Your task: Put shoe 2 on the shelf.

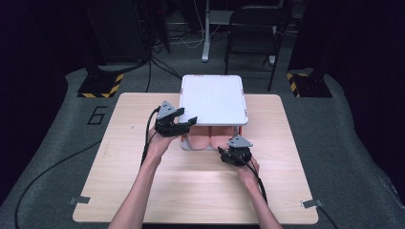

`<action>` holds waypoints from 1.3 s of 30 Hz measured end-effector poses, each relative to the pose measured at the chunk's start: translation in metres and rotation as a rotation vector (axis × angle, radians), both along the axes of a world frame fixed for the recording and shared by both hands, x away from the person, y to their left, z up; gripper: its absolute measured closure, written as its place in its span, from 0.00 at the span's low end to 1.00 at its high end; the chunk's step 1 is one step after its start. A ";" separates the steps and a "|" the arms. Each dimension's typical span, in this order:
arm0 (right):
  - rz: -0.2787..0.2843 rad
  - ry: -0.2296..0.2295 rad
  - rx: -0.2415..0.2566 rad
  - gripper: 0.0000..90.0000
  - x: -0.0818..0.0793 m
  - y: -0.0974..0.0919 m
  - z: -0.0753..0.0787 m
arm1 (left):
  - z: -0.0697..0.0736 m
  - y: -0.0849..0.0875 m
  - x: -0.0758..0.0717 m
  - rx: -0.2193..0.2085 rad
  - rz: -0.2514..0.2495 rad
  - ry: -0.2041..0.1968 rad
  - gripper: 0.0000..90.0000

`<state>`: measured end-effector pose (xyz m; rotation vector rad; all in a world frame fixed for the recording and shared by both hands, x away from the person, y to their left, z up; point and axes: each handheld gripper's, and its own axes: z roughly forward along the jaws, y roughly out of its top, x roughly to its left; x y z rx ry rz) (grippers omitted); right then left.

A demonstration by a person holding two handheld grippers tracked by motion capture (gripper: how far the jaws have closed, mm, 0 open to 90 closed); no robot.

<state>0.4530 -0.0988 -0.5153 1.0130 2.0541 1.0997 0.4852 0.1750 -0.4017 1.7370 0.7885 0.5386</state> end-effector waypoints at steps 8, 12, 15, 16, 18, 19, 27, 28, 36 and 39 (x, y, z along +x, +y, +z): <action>0.000 0.001 -0.023 0.41 0.003 -0.001 -0.002 | 0.000 0.000 0.000 -0.001 0.001 0.001 0.36; -0.001 0.012 -0.028 0.40 0.004 0.000 0.000 | 0.000 0.000 0.000 -0.001 0.000 0.000 0.36; 0.000 0.015 -0.029 0.40 0.004 -0.001 0.000 | 0.000 -0.001 0.001 -0.006 0.001 -0.003 0.36; 0.000 0.018 -0.038 0.40 0.003 -0.001 0.000 | 0.000 -0.001 0.001 -0.005 0.001 -0.002 0.36; -0.001 0.021 -0.029 0.36 0.001 -0.001 0.000 | 0.000 0.000 0.000 -0.004 0.002 -0.001 0.36; -0.004 0.018 -0.022 0.34 -0.002 -0.001 0.000 | 0.000 0.001 -0.001 -0.005 0.008 -0.007 0.35; -0.043 -0.020 0.063 0.17 -0.028 -0.021 0.011 | 0.002 0.021 -0.024 -0.083 0.007 -0.054 0.23; -0.052 -0.031 0.083 0.17 -0.032 -0.024 0.012 | 0.001 0.024 -0.027 -0.076 0.008 -0.066 0.22; -0.065 -0.026 0.192 0.17 -0.060 -0.055 0.022 | -0.021 0.062 -0.063 -0.056 0.046 -0.055 0.18; -0.072 -0.032 0.204 0.17 -0.068 -0.064 0.022 | -0.031 0.075 -0.073 -0.050 0.074 -0.055 0.17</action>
